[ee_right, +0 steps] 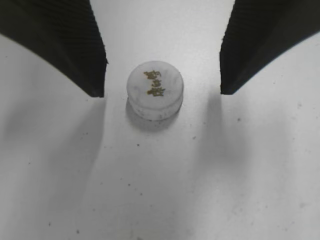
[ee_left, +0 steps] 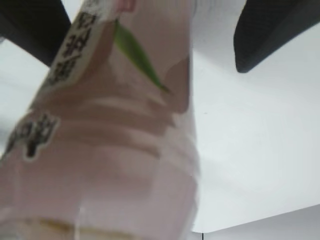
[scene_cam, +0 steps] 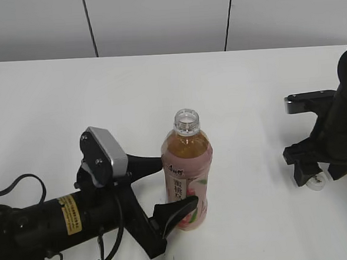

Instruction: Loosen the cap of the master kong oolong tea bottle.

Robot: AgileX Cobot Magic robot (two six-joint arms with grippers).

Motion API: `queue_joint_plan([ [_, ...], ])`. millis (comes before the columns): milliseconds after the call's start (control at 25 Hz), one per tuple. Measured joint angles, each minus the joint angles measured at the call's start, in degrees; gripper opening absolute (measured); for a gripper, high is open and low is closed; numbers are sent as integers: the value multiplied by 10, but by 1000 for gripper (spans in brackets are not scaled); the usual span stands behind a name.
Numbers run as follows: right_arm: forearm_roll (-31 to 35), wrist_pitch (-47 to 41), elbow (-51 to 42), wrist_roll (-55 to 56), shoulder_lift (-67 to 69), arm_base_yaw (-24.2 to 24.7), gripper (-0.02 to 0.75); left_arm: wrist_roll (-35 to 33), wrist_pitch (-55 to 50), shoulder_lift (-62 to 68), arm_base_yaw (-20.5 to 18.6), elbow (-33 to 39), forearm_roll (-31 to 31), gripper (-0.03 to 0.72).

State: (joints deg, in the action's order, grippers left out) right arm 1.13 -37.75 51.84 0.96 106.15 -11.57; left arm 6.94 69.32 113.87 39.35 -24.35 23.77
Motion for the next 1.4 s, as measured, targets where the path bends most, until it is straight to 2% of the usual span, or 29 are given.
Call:
queue_joint_plan([
  [440, 0, -15, 0, 0, -9, 0, 533, 0, 0, -61, 0, 61, -37, 585],
  [680, -1, -27, 0, -10, -77, 0, 533, 1, 0, -134, -1, 119, -134, 585],
  [760, -2, -35, 0, -15, -93, 0, 533, 2, 0, -159, -11, 138, -163, 585],
  [880, -2, -40, 0, -18, -111, 0, 533, 30, 0, -197, -55, 149, -174, 585],
  [1080, -2, -46, 0, -24, -118, 0, 533, 57, 0, -239, -193, 149, -166, 585],
  [1240, -2, -50, 0, -27, -118, 0, 533, 110, -33, -258, -309, 125, -154, 585],
  [1400, -2, -52, 0, -29, -118, 0, 533, 139, -82, -297, -380, 92, -126, 585],
])
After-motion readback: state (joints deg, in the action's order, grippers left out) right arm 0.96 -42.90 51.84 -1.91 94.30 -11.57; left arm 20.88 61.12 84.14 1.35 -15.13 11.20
